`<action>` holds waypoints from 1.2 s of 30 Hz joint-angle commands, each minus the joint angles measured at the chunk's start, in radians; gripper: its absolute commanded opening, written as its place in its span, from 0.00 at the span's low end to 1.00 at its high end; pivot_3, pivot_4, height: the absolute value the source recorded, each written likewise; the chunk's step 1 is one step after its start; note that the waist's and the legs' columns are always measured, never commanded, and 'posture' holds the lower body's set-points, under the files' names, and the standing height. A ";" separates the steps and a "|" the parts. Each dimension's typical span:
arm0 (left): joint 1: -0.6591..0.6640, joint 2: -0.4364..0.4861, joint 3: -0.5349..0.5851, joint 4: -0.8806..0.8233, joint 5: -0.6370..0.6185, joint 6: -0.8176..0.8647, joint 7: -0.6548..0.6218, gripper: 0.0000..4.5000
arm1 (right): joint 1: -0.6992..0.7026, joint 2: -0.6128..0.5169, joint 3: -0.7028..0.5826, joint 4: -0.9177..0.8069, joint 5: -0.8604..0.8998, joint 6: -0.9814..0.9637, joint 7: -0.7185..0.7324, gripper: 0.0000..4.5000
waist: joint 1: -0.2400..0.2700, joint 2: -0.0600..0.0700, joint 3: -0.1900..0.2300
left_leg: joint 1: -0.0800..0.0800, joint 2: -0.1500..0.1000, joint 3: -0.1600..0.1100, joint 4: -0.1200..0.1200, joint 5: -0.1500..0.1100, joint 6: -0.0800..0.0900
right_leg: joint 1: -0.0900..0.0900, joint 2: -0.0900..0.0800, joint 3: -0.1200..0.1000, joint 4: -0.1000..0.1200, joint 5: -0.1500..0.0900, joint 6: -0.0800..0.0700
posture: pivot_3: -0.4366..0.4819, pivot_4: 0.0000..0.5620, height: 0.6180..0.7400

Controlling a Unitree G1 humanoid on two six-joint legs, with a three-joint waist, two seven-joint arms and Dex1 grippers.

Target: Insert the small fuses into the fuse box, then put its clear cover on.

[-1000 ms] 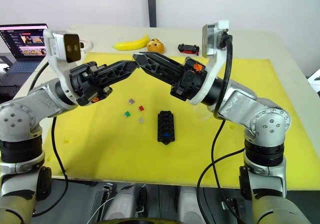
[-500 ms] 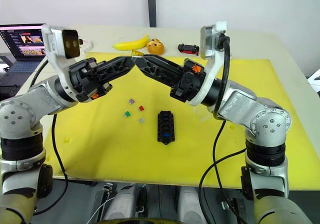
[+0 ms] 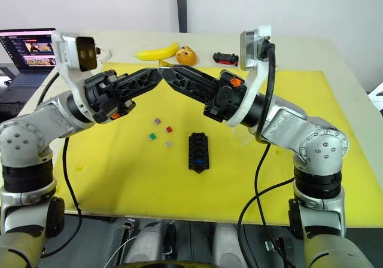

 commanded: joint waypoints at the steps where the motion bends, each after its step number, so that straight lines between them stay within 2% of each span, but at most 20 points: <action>1: -0.003 -0.002 0.014 -0.029 -0.002 -0.013 -0.006 0.00 | -0.021 -0.001 -0.013 -0.025 0.019 -0.024 0.009 0.38 | 0.000 0.000 0.000 | 0.000 0.000 0.000 0.000 0.000 0.000 | 0.000 0.000 0.000 0.000 0.000 0.000 | 0.48 0.27 0.98; 4: 0.001 -0.002 0.014 -0.032 0.001 -0.014 -0.006 0.00 | -0.020 -0.001 -0.013 -0.026 0.021 -0.025 0.009 0.38 | 0.000 0.000 0.000 | 0.000 0.000 0.000 0.000 0.000 0.000 | 0.000 0.000 0.000 0.000 0.000 0.000 | 0.48 0.27 0.98; 6: 0.001 -0.003 0.015 -0.033 0.001 -0.016 -0.005 0.00 | -0.019 -0.002 -0.013 -0.027 0.022 -0.024 0.009 0.26 | 0.000 0.000 0.000 | 0.000 0.000 0.000 0.000 0.000 0.000 | 0.000 0.000 0.000 0.000 0.000 0.000 | 0.48 0.27 0.98; 9: 0.005 -0.004 0.016 -0.037 0.001 -0.017 -0.004 0.00 | -0.018 -0.004 -0.012 -0.029 0.024 -0.025 0.009 0.01 | 0.000 0.000 0.000 | 0.000 0.000 0.000 0.000 0.000 0.000 | 0.000 0.000 0.000 0.000 0.000 0.000 | 0.48 0.27 0.98; 19: -0.001 -0.003 0.027 -0.027 0.000 -0.027 0.001 0.00 | -0.015 -0.011 -0.008 -0.031 0.027 -0.028 0.012 0.01 | 0.000 0.000 0.000 | 0.000 0.000 0.000 0.000 0.000 0.000 | 0.000 0.000 0.000 0.000 0.000 0.000 | 0.48 0.27 0.98; 23: -0.005 0.023 0.026 -0.001 -0.070 0.010 0.044 0.00 | -0.016 -0.021 -0.012 -0.027 0.018 -0.026 0.011 0.01 | 0.000 0.000 0.000 | 0.000 0.000 0.000 0.000 0.000 0.000 | 0.000 0.000 0.000 0.000 0.000 0.000 | 0.48 0.27 0.98; 27: -0.011 0.055 0.034 0.007 -0.131 0.026 0.071 0.31 | -0.020 -0.038 -0.017 -0.019 0.008 -0.024 0.020 0.00 | -0.001 0.000 0.000 | 0.000 0.000 0.000 0.000 0.000 0.000 | 0.000 0.000 0.000 0.001 0.000 0.000 | 0.48 0.27 0.98; 31: 0.019 0.145 0.068 -0.009 -0.138 0.057 0.040 0.75 | -0.026 -0.101 -0.020 -0.007 -0.073 0.001 0.088 0.00 | -0.001 0.000 0.000 | 0.000 0.000 0.000 0.000 0.000 0.000 | 0.000 0.000 0.000 0.000 0.000 0.000 | 0.48 0.27 0.98; 33: 0.059 0.220 0.085 -0.024 -0.094 0.093 -0.034 0.96 | -0.014 -0.168 0.001 -0.021 -0.194 0.019 0.198 0.00 | -0.001 0.000 0.000 | 0.000 0.000 0.001 0.000 0.000 0.000 | -0.001 0.000 0.000 0.001 0.000 0.000 | 0.48 0.27 0.98; 36: 0.145 0.360 0.060 -0.063 0.084 0.120 -0.212 0.99 | 0.014 -0.244 0.055 -0.037 -0.391 -0.013 0.394 0.00 | -0.002 0.000 0.000 | 0.000 0.000 0.001 0.000 0.000 0.000 | -0.002 0.001 0.001 0.001 0.000 0.000 | 0.48 0.27 0.98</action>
